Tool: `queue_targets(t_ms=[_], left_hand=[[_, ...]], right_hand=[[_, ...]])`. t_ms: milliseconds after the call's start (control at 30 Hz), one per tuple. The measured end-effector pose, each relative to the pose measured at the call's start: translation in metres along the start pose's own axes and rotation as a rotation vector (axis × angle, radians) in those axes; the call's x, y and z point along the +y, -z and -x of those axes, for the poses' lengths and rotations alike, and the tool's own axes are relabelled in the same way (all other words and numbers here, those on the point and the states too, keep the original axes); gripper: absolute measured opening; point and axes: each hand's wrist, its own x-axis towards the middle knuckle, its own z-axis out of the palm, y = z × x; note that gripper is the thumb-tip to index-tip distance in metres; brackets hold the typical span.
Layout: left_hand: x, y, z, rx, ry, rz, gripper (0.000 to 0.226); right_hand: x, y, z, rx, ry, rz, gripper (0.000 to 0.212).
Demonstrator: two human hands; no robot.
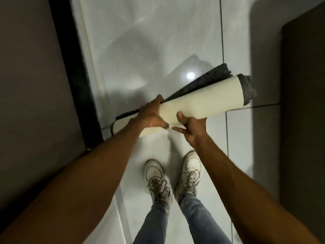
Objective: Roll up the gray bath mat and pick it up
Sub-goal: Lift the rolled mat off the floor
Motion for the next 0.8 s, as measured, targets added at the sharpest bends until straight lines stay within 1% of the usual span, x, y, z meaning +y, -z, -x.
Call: queue_targets(t_ms=[67,167,267,367,433,467,500,567,633,733,767,800], left_hand=[[0.016,0.023,0.029,0.08,-0.006,0.071,0.101],[0.051,0.087,0.066,0.208,-0.059,0.162,0.117],[0.092,0.166,0.079,0.346,-0.124,0.238,0.127],[0.134,0.255,0.082,0.461,-0.148,0.346,0.129],[0.153,0.31,0.073,0.487,-0.164,0.4,0.13],[0.166,0.346,0.063,0.522,-0.188,0.42,0.13],[0.176,0.376,0.053,0.554,-0.208,0.433,0.129],[0.197,0.438,0.029,0.637,-0.267,0.47,0.125],[0.214,0.502,0.003,0.728,-0.289,0.544,0.12],[0.225,0.574,-0.032,0.791,-0.258,0.623,0.111],[0.221,0.604,-0.051,0.837,-0.246,0.634,0.109],[0.22,0.623,-0.062,0.849,-0.25,0.625,0.109]], right_hand=[[-0.023,-0.018,0.031,-0.001,0.068,0.06,0.093],[-0.078,-0.059,0.081,-0.049,0.185,0.139,0.089],[-0.15,-0.111,0.116,-0.068,0.321,0.258,0.085],[-0.235,-0.175,0.138,-0.118,0.473,0.444,0.079],[-0.285,-0.214,0.141,-0.176,0.559,0.536,0.068],[-0.317,-0.241,0.138,-0.218,0.619,0.575,0.061],[-0.342,-0.264,0.134,-0.257,0.659,0.61,0.058],[-0.395,-0.317,0.118,-0.307,0.712,0.67,0.062],[-0.442,-0.374,0.099,-0.355,0.776,0.733,0.068],[-0.499,-0.449,0.076,-0.422,0.868,0.798,0.075],[-0.52,-0.482,0.063,-0.449,0.909,0.822,0.075],[-0.533,-0.502,0.057,-0.474,0.934,0.849,0.072]])
